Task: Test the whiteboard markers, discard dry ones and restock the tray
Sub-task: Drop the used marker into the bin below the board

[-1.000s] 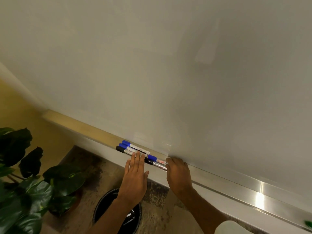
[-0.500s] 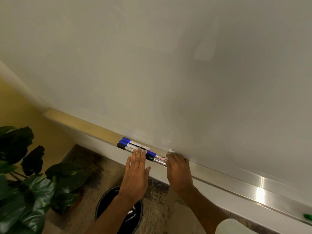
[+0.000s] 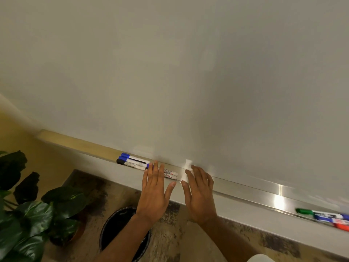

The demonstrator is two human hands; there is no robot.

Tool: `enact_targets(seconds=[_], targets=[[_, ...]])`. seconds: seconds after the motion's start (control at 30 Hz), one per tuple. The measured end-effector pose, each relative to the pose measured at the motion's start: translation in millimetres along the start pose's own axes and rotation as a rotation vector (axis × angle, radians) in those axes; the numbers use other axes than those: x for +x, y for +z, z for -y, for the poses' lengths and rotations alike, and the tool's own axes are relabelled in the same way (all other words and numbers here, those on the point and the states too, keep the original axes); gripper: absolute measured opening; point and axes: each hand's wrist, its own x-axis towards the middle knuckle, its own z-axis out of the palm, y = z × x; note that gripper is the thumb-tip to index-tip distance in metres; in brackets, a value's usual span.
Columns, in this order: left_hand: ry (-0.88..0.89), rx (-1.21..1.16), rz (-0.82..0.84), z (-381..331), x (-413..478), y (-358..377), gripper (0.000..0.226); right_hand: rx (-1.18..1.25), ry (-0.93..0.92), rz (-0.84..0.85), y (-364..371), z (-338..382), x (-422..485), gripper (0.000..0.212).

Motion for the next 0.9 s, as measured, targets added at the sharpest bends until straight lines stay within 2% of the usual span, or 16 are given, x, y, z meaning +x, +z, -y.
enact_targets(seconds=[0.5,0.9], targets=[[0.136,0.046,0.025,-138,-21,20,0.087,-0.202,0.143,0.074,-111,-88,-58,0.057],[0.311,0.142,0.118,-249,-24,80,0.084,-0.315,0.396,0.124,-173,-208,-126,0.065]])
